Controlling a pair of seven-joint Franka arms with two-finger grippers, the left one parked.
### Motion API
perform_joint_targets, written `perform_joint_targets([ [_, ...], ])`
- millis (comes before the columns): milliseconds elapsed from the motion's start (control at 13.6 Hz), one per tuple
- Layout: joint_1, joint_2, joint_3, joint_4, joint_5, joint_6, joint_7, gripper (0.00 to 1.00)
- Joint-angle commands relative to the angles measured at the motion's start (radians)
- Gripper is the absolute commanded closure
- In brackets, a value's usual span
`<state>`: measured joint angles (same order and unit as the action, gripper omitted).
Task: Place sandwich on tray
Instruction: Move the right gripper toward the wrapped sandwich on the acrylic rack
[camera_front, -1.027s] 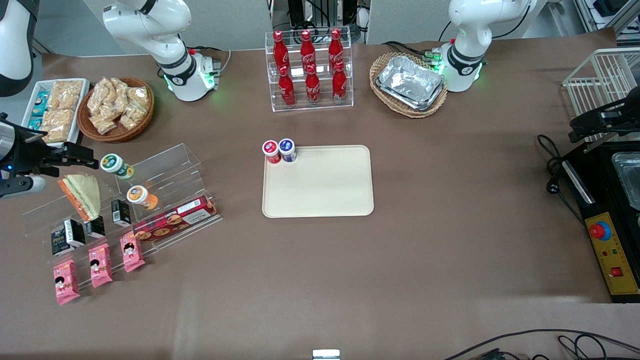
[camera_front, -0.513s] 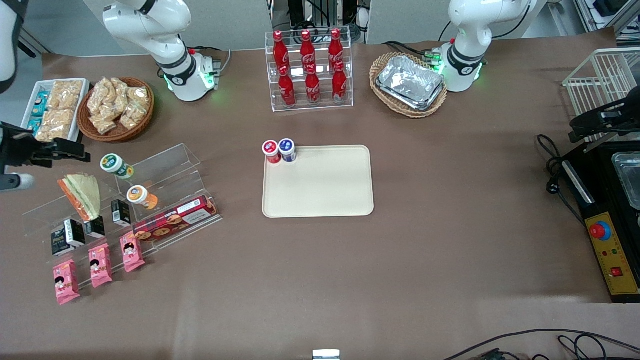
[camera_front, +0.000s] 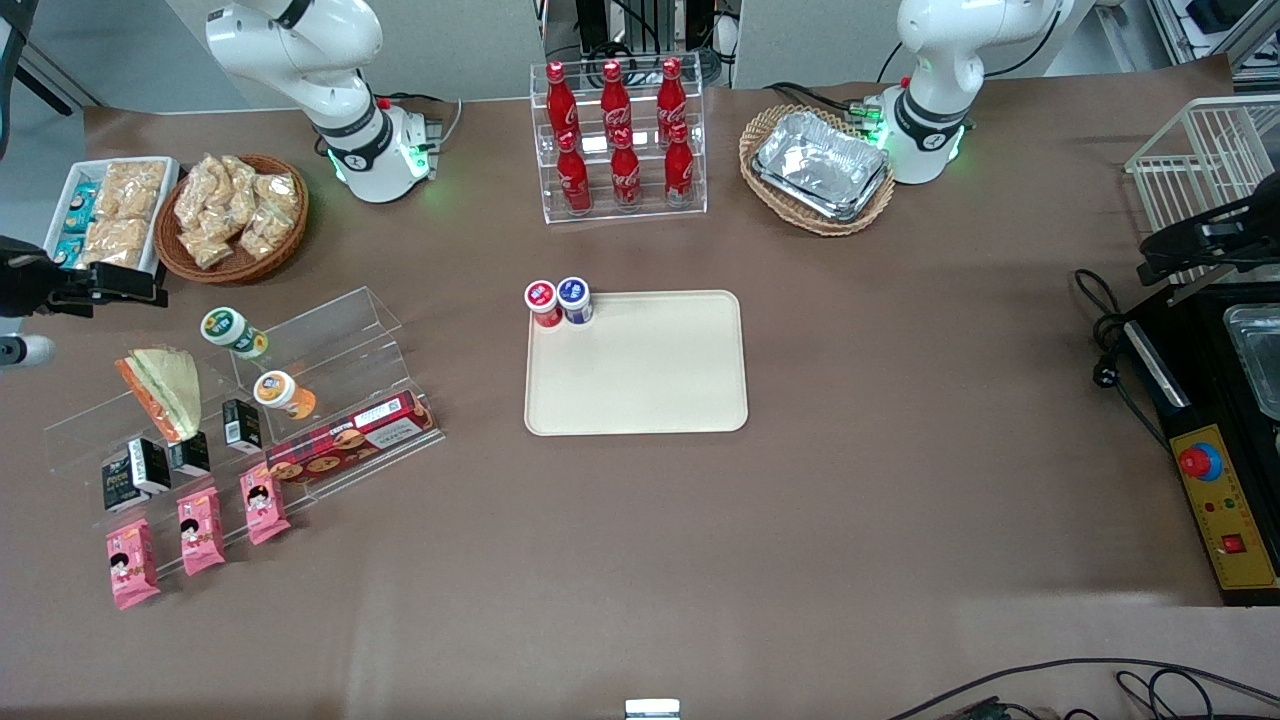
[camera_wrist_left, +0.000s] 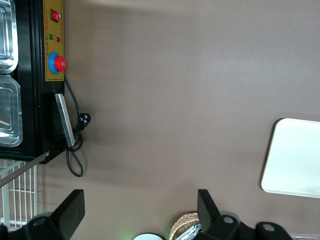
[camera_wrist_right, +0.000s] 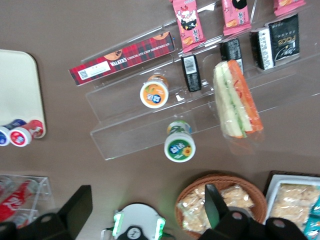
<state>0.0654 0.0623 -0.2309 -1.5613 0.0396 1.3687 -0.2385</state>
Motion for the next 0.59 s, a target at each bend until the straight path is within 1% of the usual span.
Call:
perform_joint_targets([
  [0, 0.001, -0.151, -0.030, -0.224, -0.058, 0.168, -0.163, 0.00],
  [220, 0.001, -0.157, -0.083, -0.290, -0.060, 0.248, -0.301, 0.00],
  [293, 0.001, -0.157, -0.088, -0.321, -0.075, 0.297, -0.329, 0.00],
  [367, 0.001, -0.160, -0.090, -0.357, -0.101, 0.352, -0.343, 0.00],
  [513, 0.001, -0.164, -0.091, -0.411, -0.113, 0.417, -0.344, 0.00],
])
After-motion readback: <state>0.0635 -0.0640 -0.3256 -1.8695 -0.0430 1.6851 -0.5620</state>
